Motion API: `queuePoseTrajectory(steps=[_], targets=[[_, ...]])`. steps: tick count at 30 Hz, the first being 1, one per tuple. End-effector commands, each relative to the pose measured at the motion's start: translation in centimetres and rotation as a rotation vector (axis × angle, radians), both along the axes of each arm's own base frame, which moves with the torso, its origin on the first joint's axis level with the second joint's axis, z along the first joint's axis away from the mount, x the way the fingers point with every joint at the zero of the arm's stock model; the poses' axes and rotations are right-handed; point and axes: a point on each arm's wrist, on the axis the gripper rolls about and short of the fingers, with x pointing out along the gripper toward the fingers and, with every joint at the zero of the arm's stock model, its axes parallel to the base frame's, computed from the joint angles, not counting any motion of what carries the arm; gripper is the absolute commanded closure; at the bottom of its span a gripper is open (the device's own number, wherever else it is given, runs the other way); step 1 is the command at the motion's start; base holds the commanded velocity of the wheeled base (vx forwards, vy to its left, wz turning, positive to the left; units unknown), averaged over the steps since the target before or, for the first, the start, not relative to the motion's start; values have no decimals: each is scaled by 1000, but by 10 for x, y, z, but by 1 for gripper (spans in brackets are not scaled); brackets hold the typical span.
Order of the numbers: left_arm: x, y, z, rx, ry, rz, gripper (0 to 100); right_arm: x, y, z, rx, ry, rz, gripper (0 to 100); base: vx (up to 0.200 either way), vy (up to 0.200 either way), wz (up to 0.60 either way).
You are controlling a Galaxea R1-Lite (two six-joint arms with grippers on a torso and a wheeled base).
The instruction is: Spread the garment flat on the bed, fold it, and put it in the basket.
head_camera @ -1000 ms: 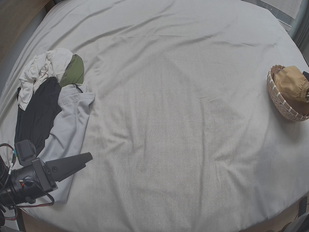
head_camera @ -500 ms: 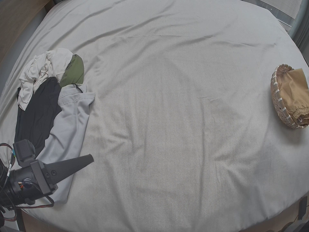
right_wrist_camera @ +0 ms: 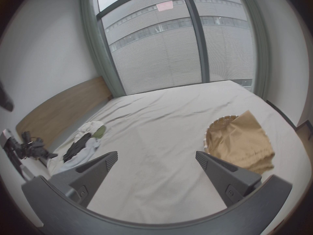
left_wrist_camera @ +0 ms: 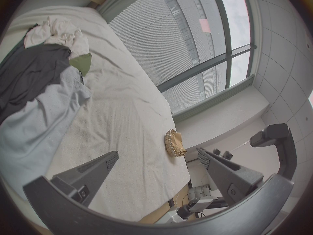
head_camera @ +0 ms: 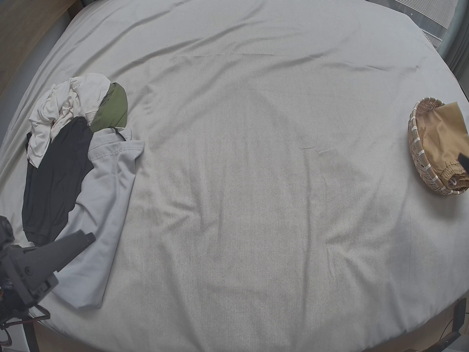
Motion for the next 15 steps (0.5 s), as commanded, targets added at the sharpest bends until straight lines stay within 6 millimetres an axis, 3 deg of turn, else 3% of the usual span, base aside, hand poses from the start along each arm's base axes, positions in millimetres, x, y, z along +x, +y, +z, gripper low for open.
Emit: queuePoseTrajectory(steps=[1,5,9,13,15], targets=[[-60,31,-24,9,-172,128,0,-92,-2,-105,29,-92,126,0,0,0,0],[-73,35,-47,96,-180,164,0,-83,-3,-116,45,-62,32,0,0,0,0],[-89,39,-71,156,-240,232,0,-70,-3,-157,-18,39,-43,0,0,0,0],[-90,39,-85,213,-240,287,0,-69,-6,-163,-47,94,-175,0,0,0,0],[-89,40,-87,270,-247,340,0,-73,-7,-163,-43,76,-361,0,0,0,0]])
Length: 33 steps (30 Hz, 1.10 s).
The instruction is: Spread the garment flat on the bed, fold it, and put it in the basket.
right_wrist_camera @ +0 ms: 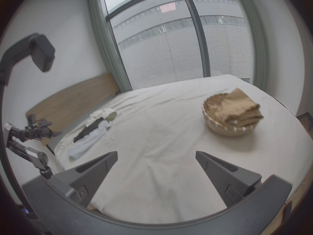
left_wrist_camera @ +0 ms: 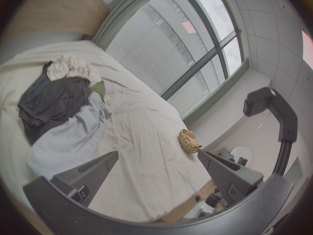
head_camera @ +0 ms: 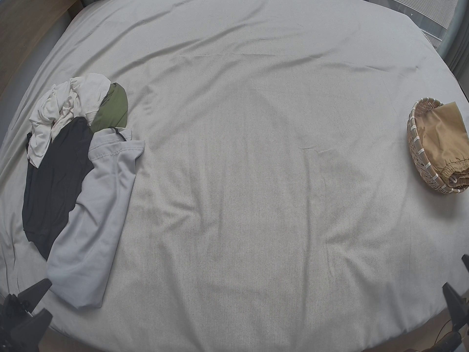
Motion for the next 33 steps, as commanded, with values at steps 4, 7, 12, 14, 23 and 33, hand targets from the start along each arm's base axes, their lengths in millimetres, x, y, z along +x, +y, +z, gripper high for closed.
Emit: queuePoseTrajectory(steps=[4,7,12,14,23,33], targets=[[-11,3,-43,247,7,180,0,-11,-2,-32,-139,-40,-251,0,0,0,0],[-11,3,-45,259,35,247,0,-11,-3,-33,-138,-68,-247,0,0,0,0],[-11,5,-47,412,3,490,0,-11,-3,-32,-132,-73,-252,0,0,0,0],[-14,5,-50,497,-11,587,0,-11,-3,-32,-146,-75,-253,0,0,0,0],[-17,5,-54,483,-17,599,0,-11,0,-33,-53,-61,-109,0,0,0,0],[-17,5,-54,477,-16,600,0,-11,-1,-34,-70,-59,-170,0,0,0,0]])
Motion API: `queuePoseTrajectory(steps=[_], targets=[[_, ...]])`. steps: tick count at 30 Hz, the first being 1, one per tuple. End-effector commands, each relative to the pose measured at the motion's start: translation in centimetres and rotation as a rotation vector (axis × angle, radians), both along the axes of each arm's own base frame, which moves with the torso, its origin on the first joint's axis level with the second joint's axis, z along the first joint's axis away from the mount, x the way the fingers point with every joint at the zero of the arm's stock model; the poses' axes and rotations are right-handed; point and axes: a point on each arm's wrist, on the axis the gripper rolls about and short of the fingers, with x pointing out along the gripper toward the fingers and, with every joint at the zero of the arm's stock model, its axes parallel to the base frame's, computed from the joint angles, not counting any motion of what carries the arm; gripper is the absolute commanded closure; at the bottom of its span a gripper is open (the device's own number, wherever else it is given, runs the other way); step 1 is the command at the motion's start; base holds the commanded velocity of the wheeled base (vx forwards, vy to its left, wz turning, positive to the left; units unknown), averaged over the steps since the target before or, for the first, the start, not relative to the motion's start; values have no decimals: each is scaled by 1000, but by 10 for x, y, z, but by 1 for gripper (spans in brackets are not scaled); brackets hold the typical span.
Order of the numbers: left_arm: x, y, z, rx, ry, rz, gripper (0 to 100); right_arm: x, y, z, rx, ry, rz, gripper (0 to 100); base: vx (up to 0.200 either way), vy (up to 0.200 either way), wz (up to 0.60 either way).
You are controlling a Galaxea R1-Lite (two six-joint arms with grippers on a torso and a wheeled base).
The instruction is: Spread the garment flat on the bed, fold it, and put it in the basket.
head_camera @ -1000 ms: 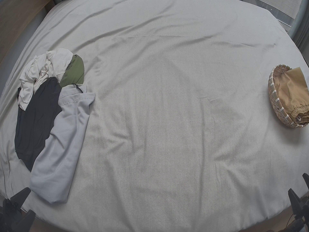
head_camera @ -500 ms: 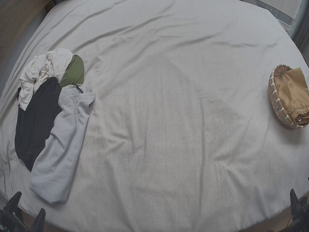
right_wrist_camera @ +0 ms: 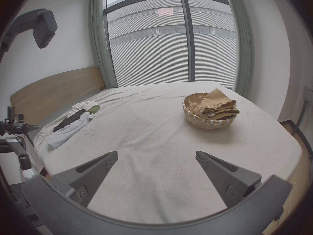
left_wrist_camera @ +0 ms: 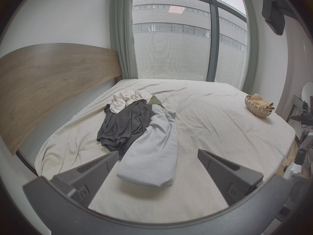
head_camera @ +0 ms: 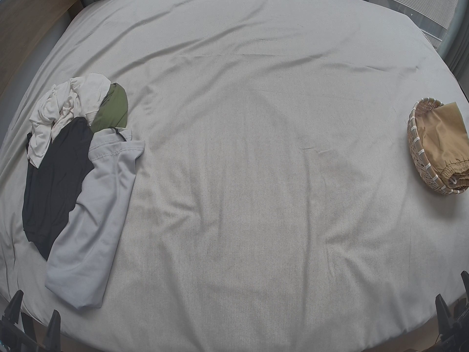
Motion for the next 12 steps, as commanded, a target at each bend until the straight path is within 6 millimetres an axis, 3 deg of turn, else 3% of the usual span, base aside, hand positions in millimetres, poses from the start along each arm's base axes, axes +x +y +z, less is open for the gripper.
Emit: queuePoseTrajectory(steps=[1,12], targets=[[0,0,-5,-1,0,1,0,1,-1,-5,-10,13,-11,0,0,0,0],[0,0,-5,-1,0,1,0,1,0,-5,16,15,-5,0,0,0,0]])
